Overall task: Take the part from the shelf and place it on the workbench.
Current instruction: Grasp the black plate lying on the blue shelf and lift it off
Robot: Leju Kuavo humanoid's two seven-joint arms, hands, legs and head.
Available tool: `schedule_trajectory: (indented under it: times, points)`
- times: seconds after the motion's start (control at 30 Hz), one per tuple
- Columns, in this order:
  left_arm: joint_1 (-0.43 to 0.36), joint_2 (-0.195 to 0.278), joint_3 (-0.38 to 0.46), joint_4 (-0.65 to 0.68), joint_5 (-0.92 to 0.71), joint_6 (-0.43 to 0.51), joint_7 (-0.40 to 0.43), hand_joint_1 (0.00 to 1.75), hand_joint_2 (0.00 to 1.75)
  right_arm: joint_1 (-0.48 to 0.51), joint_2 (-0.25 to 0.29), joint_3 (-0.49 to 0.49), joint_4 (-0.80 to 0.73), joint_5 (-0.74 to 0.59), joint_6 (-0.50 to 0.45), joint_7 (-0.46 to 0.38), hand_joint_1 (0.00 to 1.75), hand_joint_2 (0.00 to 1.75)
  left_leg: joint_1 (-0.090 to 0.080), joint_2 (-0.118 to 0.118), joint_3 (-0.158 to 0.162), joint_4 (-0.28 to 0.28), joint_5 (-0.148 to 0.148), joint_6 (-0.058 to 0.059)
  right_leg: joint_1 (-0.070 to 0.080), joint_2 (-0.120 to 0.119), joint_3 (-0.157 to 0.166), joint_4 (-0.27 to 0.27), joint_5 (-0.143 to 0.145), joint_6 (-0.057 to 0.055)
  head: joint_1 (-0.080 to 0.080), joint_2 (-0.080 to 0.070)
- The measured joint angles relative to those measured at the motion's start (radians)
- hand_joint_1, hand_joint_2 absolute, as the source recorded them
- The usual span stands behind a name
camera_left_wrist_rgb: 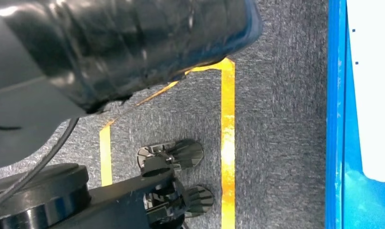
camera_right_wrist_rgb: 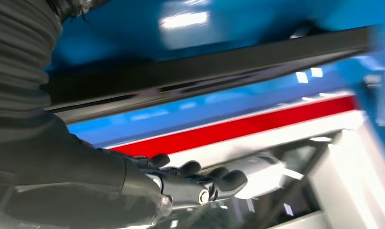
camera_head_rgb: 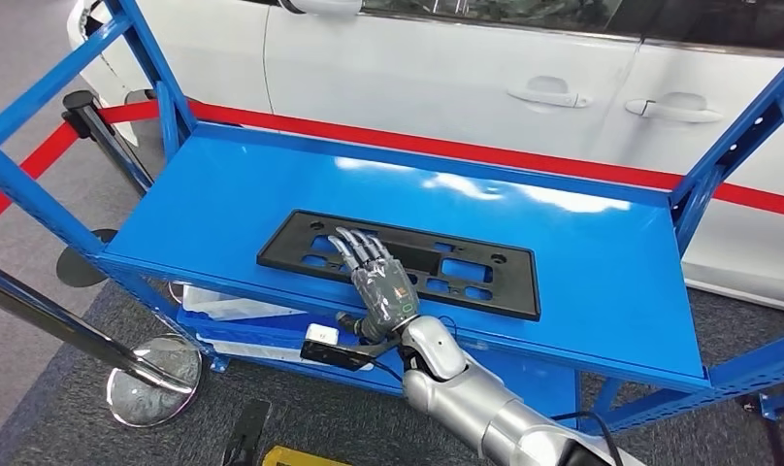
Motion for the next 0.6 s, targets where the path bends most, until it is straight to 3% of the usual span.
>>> schedule_trajectory:
  times: [0.07, 0.13, 0.23, 0.27, 0.3, 0.33, 0.43, 0.5, 0.6]
  points:
    - [0.001, 0.000, 0.000, 0.000, 0.000, -0.001, 0.000, 0.00, 0.00, -0.008, 0.010, 0.002, 0.029, 0.021, -0.011, 0.014, 0.00, 1.75, 0.002, 0.001, -0.002, 0.003, -0.003, -0.009, -0.001, 0.002, 0.002, -0.005, 0.003, -0.008, 0.000, 0.000]
    - [0.001, 0.000, 0.000, 0.000, 0.000, -0.001, 0.000, 0.00, 0.00, -0.015, 0.018, 0.002, 0.049, 0.027, -0.015, 0.019, 0.00, 1.75, 0.004, 0.002, -0.018, 0.042, -0.029, -0.020, -0.006, 0.001, 0.005, -0.009, 0.006, -0.017, -0.004, 0.000]
    - [0.003, 0.000, 0.000, 0.000, 0.000, -0.001, 0.000, 0.00, 0.00, -0.022, 0.032, 0.002, 0.078, 0.029, -0.017, 0.020, 0.00, 1.75, 0.008, 0.003, -0.103, 0.219, -0.111, -0.034, -0.007, 0.000, 0.006, -0.010, 0.006, -0.024, -0.010, 0.000]
    - [0.004, 0.000, 0.000, 0.000, 0.000, -0.001, 0.000, 0.00, 0.00, -0.022, 0.033, 0.002, 0.087, 0.029, -0.017, 0.020, 0.00, 1.75, 0.009, 0.003, -0.129, 0.267, -0.123, -0.036, -0.006, 0.001, 0.006, -0.009, 0.006, -0.024, -0.010, 0.000]
    - [0.006, 0.000, 0.000, 0.000, 0.000, -0.001, 0.001, 0.00, 0.00, -0.022, 0.034, 0.002, 0.096, 0.029, -0.017, 0.020, 0.00, 1.75, 0.009, 0.003, -0.139, 0.281, -0.116, -0.037, -0.006, 0.001, 0.006, -0.009, 0.006, -0.025, -0.010, 0.000]
    - [0.007, 0.000, 0.000, 0.000, 0.000, -0.001, 0.001, 0.00, 0.00, -0.022, 0.035, 0.003, 0.102, 0.030, -0.017, 0.021, 0.00, 1.75, 0.009, 0.003, -0.129, 0.254, -0.090, -0.035, -0.006, 0.002, 0.007, -0.009, 0.005, -0.024, -0.010, 0.000]
    - [0.004, 0.000, 0.000, 0.000, 0.000, -0.001, 0.000, 0.00, 0.00, -0.029, 0.043, 0.003, 0.119, 0.040, -0.015, 0.028, 0.00, 1.75, 0.006, 0.003, -0.037, 0.060, -0.004, -0.022, -0.004, 0.007, 0.009, -0.009, 0.004, -0.020, -0.010, 0.000]
    - [0.001, 0.000, 0.000, 0.000, 0.000, -0.003, 0.000, 0.00, 0.00, -0.036, 0.048, 0.003, 0.128, 0.054, -0.014, 0.037, 0.00, 1.75, 0.000, 0.002, -0.006, -0.003, 0.008, -0.011, -0.003, 0.009, 0.008, -0.010, 0.004, -0.011, -0.009, 0.000]
    - [0.002, 0.000, 0.000, 0.000, 0.000, -0.005, -0.001, 0.00, 0.00, -0.039, 0.050, 0.003, 0.138, 0.082, -0.016, 0.056, 0.00, 1.75, 0.004, 0.002, 0.001, -0.017, 0.016, 0.006, -0.001, 0.008, 0.008, -0.008, -0.004, 0.007, -0.008, 0.000]
